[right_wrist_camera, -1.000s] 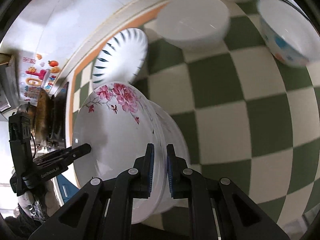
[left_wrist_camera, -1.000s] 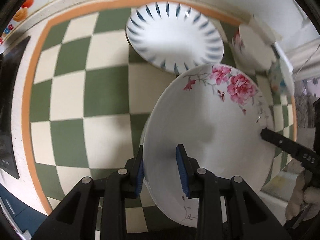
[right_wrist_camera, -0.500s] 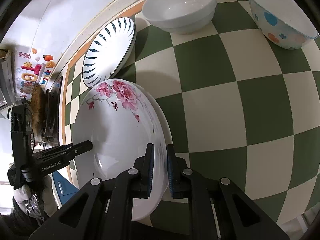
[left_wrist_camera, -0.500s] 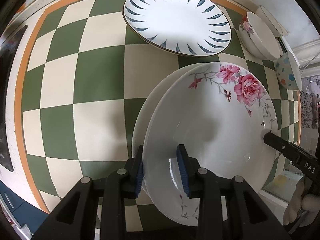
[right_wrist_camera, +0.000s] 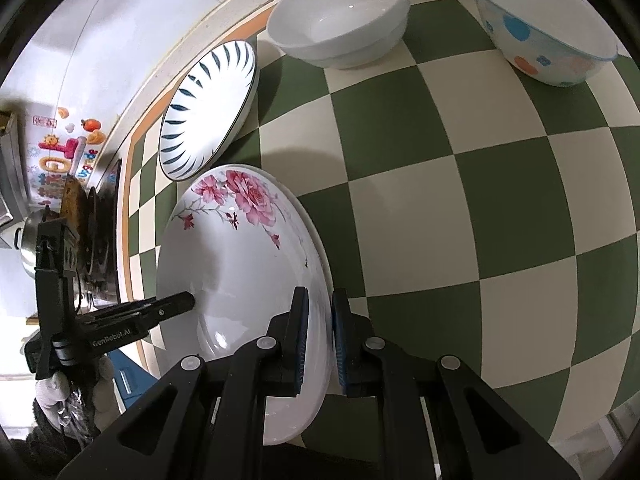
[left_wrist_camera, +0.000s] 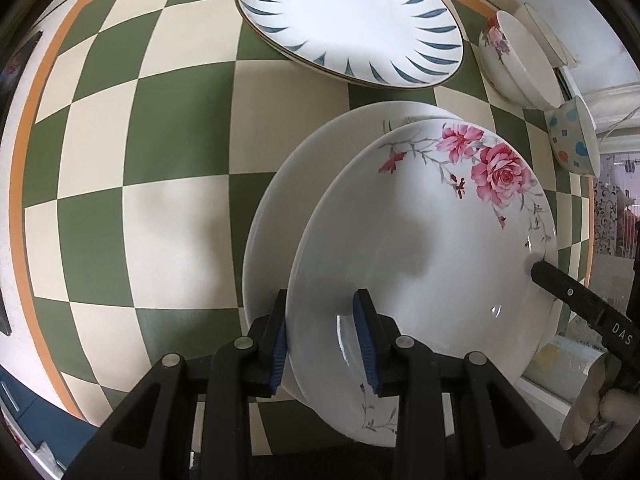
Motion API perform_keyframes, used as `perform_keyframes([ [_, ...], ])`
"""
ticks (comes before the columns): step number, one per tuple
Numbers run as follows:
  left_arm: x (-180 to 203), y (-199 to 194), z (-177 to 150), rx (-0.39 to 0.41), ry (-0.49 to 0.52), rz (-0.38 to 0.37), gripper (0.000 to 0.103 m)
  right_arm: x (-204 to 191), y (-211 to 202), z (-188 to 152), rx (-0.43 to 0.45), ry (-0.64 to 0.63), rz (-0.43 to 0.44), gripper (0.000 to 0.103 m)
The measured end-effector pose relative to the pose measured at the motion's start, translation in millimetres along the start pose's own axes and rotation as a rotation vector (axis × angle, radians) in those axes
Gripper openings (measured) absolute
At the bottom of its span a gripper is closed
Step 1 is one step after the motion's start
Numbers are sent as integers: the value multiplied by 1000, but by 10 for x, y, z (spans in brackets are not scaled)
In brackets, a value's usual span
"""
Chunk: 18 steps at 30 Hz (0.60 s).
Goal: Organize plates and bowls
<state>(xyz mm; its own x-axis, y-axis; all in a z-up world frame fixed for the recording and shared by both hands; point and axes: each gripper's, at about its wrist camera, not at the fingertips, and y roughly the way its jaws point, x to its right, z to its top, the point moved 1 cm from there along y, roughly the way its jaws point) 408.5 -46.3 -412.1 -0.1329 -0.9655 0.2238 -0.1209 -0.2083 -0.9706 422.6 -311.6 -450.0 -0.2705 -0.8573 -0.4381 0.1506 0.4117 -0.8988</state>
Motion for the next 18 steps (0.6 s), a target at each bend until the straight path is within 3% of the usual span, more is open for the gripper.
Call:
perform_keyframes([
  [7,-64,-94,45,-5,-4,11,29,6,-1,26,-3,33,14,14],
  [13,2,-245,51,30,35,86,29,-31,-7,63,-23,41,5,16],
  [18,-26,-572,114,89,26,59,29,-138,-283,181,28,61,38,16],
])
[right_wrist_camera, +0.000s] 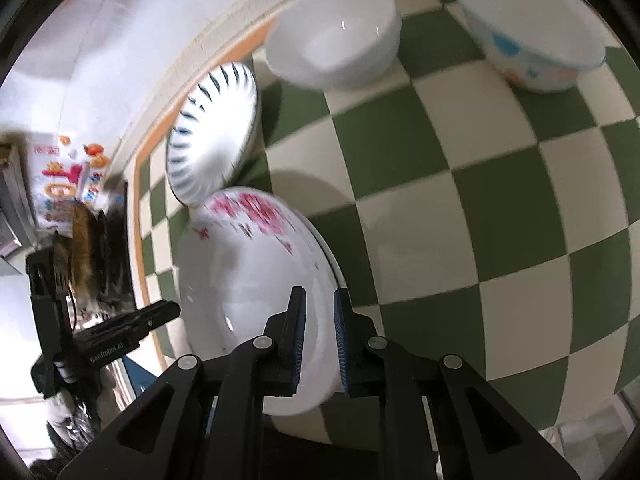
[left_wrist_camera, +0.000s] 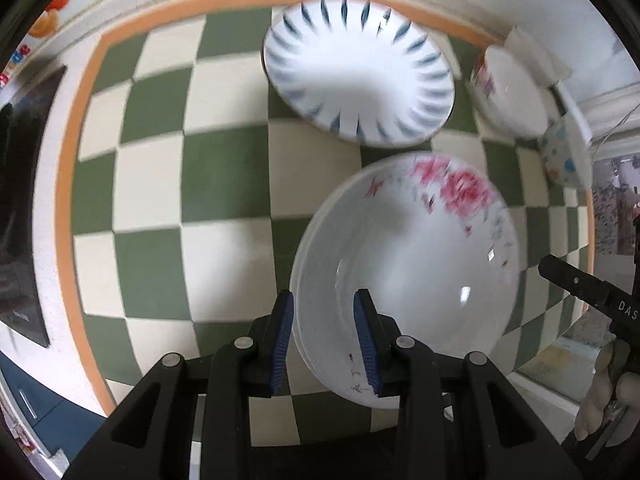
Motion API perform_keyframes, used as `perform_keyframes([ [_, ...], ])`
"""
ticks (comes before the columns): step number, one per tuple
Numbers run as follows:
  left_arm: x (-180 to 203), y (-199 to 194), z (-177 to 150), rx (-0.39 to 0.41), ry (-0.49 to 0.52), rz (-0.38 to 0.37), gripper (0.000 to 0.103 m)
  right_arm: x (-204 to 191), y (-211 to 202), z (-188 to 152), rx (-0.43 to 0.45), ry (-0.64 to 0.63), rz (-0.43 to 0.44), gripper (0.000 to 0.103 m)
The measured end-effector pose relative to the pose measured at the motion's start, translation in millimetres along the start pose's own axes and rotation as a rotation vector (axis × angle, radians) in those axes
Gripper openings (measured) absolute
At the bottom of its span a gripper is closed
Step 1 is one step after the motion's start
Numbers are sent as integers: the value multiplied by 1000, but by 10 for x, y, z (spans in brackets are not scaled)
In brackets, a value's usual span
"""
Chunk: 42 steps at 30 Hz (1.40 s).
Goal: Organize plates and bowls
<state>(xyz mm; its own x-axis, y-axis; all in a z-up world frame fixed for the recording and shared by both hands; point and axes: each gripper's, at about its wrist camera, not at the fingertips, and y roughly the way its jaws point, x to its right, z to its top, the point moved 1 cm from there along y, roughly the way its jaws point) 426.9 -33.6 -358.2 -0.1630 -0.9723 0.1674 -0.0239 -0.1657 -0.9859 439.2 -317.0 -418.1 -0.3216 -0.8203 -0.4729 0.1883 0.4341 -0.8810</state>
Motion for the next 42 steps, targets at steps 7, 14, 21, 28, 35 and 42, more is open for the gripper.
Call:
perform_keyframes([
  [7,-238,-276,622,108,-41,9,32,-533,-35,539,50,-79,6,34],
  [14,-467,106,1299,73,-86,16,32,-796,564,1110,3,-77,-58,34],
  [21,-479,506,1717,21,-48,38,32,-815,924,1403,-7,-52,-118,34],
  [28,-453,666,1914,30,-14,-16,22,-778,1141,1512,2,-36,-181,14],
  [35,-394,665,1837,48,11,-16,17,-759,1125,1474,38,-39,-182,9],
  [42,-316,465,1597,89,1,-21,17,-885,884,1408,80,-83,-155,9],
])
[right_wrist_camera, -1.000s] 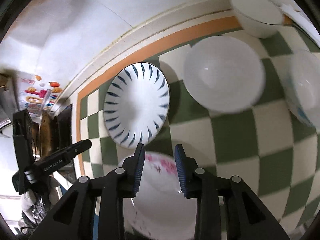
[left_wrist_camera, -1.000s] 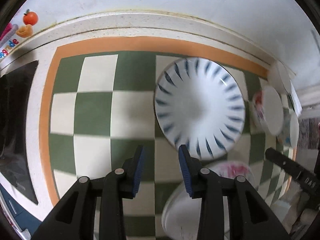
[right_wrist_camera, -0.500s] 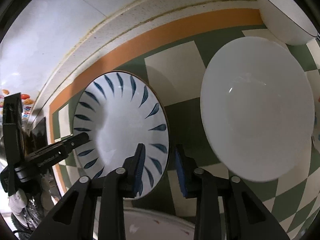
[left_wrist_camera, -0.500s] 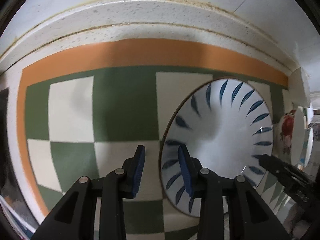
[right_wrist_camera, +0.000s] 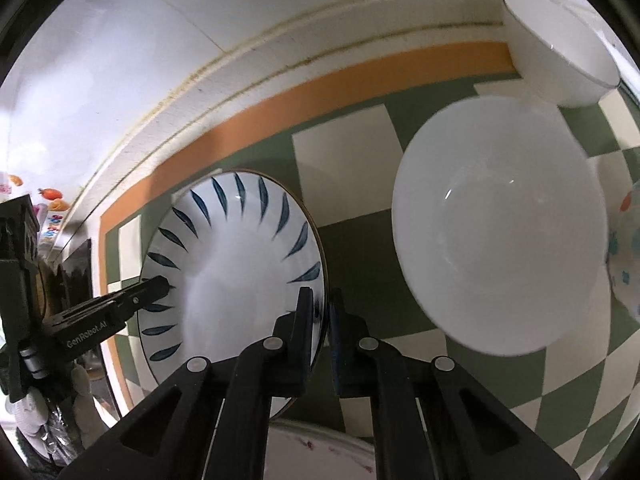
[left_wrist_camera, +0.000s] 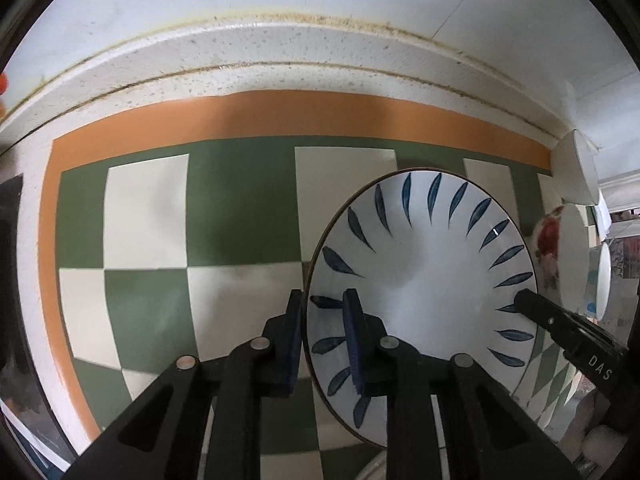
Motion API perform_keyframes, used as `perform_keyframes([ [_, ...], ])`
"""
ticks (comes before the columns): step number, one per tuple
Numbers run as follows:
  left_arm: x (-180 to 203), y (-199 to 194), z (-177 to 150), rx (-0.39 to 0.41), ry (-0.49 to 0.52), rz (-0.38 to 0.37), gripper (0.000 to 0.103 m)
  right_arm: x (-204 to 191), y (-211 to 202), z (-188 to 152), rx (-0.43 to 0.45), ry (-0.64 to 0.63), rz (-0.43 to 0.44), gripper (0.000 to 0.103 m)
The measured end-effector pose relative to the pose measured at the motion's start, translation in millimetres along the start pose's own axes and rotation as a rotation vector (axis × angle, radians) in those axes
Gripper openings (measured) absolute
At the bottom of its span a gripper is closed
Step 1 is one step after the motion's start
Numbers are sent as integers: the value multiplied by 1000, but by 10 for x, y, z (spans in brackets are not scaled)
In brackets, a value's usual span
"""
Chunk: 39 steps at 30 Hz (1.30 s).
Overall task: Organize plates and bowls
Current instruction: 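Grasp the rim of the blue-striped plate with both grippers, then carry the blue-striped plate onto the pink-floral plate stack and release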
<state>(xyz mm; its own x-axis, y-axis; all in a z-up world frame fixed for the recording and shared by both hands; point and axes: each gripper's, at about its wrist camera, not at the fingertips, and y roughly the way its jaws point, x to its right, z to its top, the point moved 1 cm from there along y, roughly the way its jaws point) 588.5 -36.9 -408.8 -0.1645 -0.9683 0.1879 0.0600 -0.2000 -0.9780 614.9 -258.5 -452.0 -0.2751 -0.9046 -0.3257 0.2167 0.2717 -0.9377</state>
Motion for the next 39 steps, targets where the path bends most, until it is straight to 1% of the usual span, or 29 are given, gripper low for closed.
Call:
perform_keyframes([
  [1,-16,-46,5,8,2,-1,17,-13,-53,-9,6,-7,1,9],
  [5,97,-294,-142,40,2,-19,17,-66,-312,-81,36,-29,15,9],
  [9,158,-605,-260,76,10,-30,17,-96,-635,-191,70,-54,34,9],
  [15,307,-905,-522,110,7,-39,17,-3,-1080,-401,111,-75,66,9],
  [23,492,-1154,-969,129,3,-53,17,221,-1450,-907,108,-92,101,9],
  [29,544,-1070,-1291,102,-15,-49,17,371,-1433,-1244,70,-105,114,9],
  [34,514,-852,-1529,58,-33,-18,17,460,-1250,-1445,16,-113,119,9],
  [39,458,-608,-1649,14,-59,1,17,524,-995,-1553,-30,-128,112,9],
])
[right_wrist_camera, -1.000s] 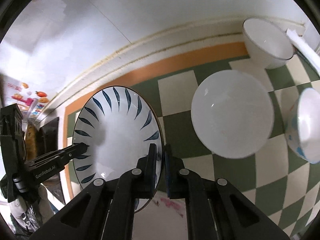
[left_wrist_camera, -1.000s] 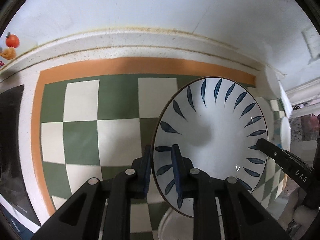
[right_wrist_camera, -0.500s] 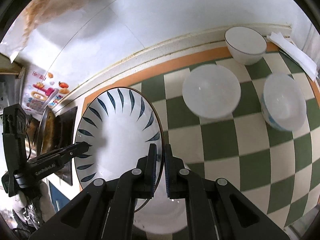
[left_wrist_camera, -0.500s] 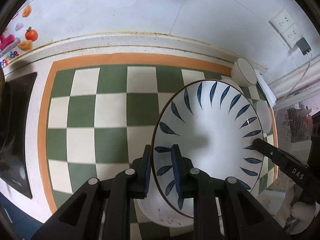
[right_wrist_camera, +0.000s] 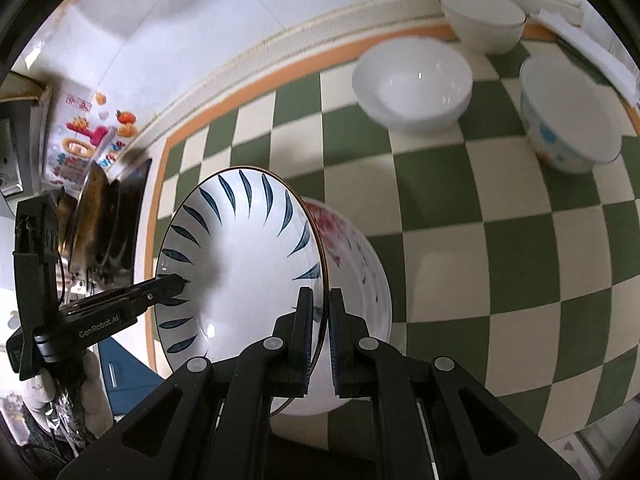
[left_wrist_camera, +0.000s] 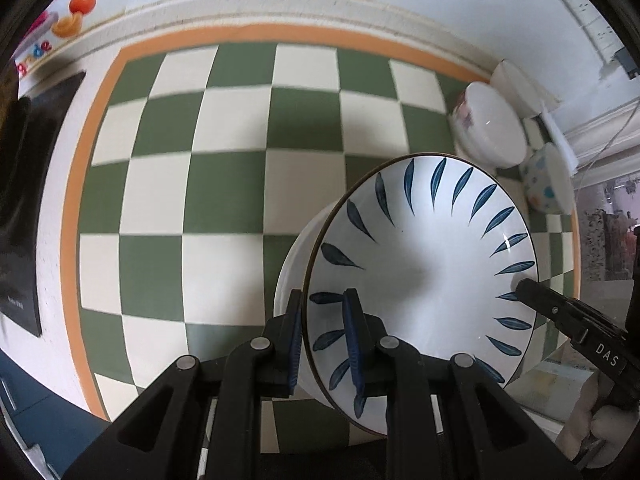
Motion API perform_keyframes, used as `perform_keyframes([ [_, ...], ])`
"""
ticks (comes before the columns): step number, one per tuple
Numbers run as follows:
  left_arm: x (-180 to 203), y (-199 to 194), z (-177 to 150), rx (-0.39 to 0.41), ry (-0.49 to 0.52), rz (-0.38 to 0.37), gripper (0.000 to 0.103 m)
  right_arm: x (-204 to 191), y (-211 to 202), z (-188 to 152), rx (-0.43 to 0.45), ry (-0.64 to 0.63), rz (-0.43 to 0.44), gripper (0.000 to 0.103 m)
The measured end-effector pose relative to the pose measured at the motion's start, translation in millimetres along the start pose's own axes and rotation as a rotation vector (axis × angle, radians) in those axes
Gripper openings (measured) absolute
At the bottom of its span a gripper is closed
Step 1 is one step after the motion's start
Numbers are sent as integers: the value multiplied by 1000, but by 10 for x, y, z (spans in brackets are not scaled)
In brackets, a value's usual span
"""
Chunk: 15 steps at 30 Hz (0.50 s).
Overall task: Organize plates and bowls
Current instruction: 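Carry the blue-striped plate onto the pink-floral plate stack and release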
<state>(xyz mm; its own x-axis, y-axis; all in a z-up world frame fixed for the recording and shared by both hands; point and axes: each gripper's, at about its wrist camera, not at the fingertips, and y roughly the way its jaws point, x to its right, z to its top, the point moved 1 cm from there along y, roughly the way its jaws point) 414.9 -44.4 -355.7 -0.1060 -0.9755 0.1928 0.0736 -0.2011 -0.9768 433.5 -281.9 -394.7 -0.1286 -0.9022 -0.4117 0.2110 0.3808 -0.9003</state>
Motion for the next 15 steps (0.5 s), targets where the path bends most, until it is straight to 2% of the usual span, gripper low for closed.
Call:
perform_keyframes([
  [15,19,414,-51,-63,-17,46,17,234,456,-64,-59,2,-11,9],
])
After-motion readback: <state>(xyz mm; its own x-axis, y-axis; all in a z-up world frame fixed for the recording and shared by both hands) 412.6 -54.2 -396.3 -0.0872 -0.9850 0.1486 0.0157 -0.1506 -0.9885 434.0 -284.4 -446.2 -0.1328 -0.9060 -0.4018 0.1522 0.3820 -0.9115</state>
